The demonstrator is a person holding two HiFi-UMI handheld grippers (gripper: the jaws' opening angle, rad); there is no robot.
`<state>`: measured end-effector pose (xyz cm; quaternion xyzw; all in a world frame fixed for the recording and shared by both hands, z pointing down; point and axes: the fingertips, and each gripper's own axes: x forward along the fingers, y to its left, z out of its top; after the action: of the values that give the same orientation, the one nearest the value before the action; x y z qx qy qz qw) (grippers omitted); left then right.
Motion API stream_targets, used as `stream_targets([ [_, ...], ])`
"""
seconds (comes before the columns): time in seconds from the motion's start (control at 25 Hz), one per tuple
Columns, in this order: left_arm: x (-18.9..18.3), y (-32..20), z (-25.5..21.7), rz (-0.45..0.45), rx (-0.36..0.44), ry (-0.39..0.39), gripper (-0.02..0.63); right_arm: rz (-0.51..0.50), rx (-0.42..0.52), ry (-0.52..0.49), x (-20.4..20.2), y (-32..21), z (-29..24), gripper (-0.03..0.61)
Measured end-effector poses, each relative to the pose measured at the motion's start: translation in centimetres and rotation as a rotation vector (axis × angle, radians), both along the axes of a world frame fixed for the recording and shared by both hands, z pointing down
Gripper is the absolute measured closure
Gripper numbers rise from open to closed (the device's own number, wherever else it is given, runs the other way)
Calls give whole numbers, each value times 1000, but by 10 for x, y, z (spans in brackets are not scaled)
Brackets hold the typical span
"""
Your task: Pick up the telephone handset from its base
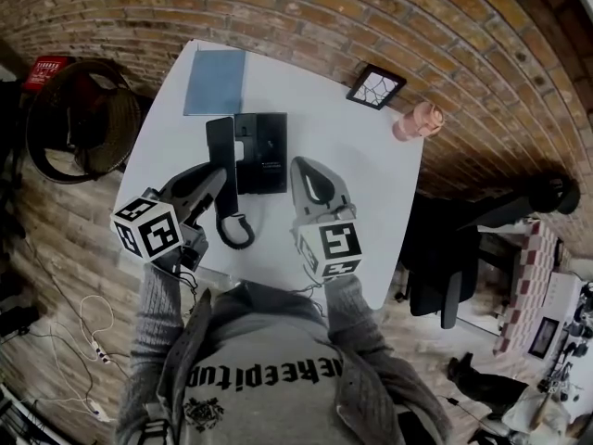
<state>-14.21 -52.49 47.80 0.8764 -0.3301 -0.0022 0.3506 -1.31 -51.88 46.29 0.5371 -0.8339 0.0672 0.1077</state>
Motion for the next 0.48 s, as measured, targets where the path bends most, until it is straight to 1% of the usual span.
stream_targets([
  [0.24,-9,17,-17,-35,52,-26,543,-2,28,0,-6,16,-15,574],
  [0.48,-17,33,-34,-49,92,-15,543,-4,61,10,-13,31,-31,574],
])
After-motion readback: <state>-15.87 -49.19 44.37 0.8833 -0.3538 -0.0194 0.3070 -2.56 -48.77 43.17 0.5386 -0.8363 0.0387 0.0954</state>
